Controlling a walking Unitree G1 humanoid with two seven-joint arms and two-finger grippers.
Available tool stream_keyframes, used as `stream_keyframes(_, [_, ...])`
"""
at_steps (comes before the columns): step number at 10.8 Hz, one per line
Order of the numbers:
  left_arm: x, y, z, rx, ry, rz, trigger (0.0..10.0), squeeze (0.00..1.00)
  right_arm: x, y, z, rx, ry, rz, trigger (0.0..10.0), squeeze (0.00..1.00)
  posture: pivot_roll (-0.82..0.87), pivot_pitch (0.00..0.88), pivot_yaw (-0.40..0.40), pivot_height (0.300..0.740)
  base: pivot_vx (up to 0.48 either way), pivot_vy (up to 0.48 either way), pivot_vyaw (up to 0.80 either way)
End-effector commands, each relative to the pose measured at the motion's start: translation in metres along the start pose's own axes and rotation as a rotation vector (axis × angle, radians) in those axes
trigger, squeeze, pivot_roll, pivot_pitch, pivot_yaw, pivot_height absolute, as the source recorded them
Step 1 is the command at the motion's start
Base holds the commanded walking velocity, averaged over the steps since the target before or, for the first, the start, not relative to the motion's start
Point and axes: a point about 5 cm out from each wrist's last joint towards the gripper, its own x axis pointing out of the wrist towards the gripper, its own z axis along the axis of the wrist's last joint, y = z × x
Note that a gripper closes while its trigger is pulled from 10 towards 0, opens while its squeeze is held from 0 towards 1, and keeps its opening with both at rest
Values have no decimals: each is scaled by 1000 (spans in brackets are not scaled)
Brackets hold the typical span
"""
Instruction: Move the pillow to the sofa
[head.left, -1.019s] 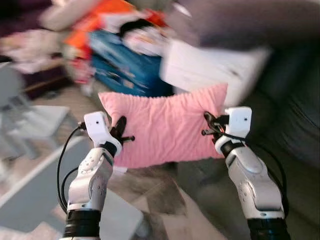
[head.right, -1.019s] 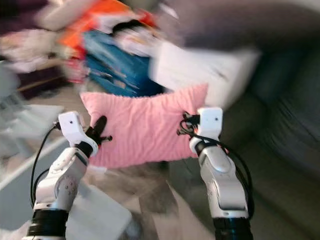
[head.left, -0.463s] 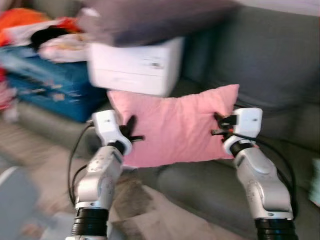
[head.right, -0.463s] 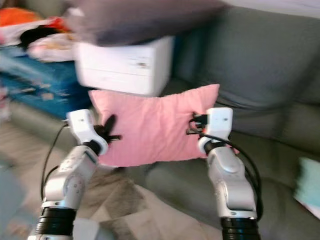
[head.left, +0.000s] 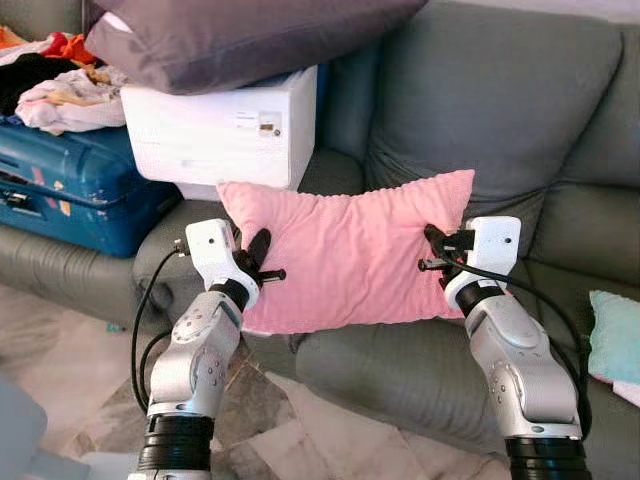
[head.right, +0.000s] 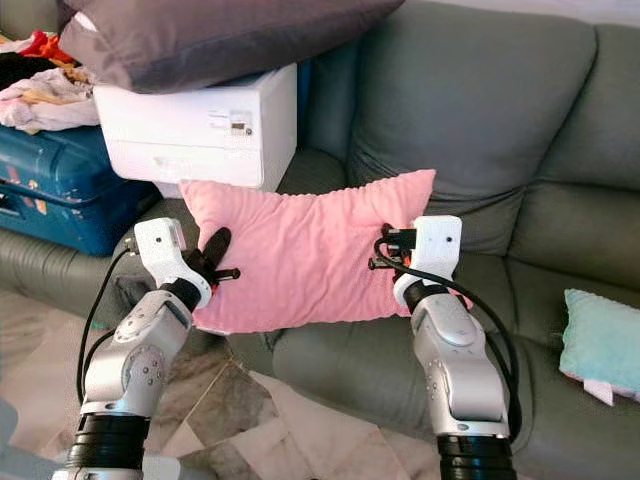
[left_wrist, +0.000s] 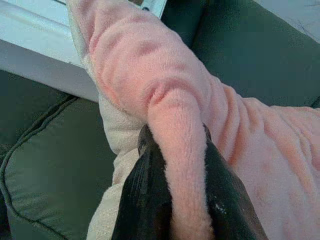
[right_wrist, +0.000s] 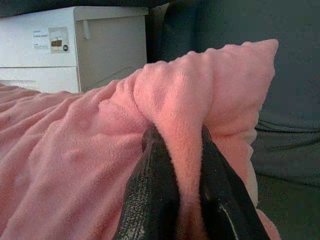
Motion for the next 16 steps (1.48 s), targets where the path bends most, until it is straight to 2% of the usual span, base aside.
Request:
stream_keyframes(1, [3, -3, 4, -5, -17, -16, 10000, 0, 2, 4, 9, -5, -34, 17, 10000, 0, -203, 0, 21, 740, 0, 0, -800])
stream_keyframes(3, [3, 1, 7, 2, -31, 7, 10000, 0, 2, 4, 9, -6, -33, 15, 10000, 0, -203, 0, 21, 740, 0, 0, -800])
stream_keyframes(4, [4, 5, 8, 42, -33, 22, 10000, 0, 2, 4, 9, -8, -35, 15, 10000, 0, -202, 0, 21, 740, 0, 0, -800])
stream_keyframes(5, [5, 12, 12, 58, -44, 41, 10000, 0, 1, 5, 9, -11, -40, 16, 10000, 0, -201, 0, 19, 740, 0, 0, 0])
stream_keyframes(7, [5, 17, 13, 63, -47, 53, 10000, 0, 0, 6, 7, -9, -28, 20, 10000, 0, -202, 0, 18, 740, 0, 0, -206])
stream_keyframes(13, [9, 15, 14, 73, -51, 35, 10000, 0, -1, 4, 6, -15, -16, 16, 10000, 0, -208, 0, 14, 740, 0, 0, -800])
stream_keyframes(16, [10, 12, 13, 31, -49, 10, 10000, 0, -1, 4, 7, -17, -18, 18, 10000, 0, -210, 0, 16, 740, 0, 0, -800])
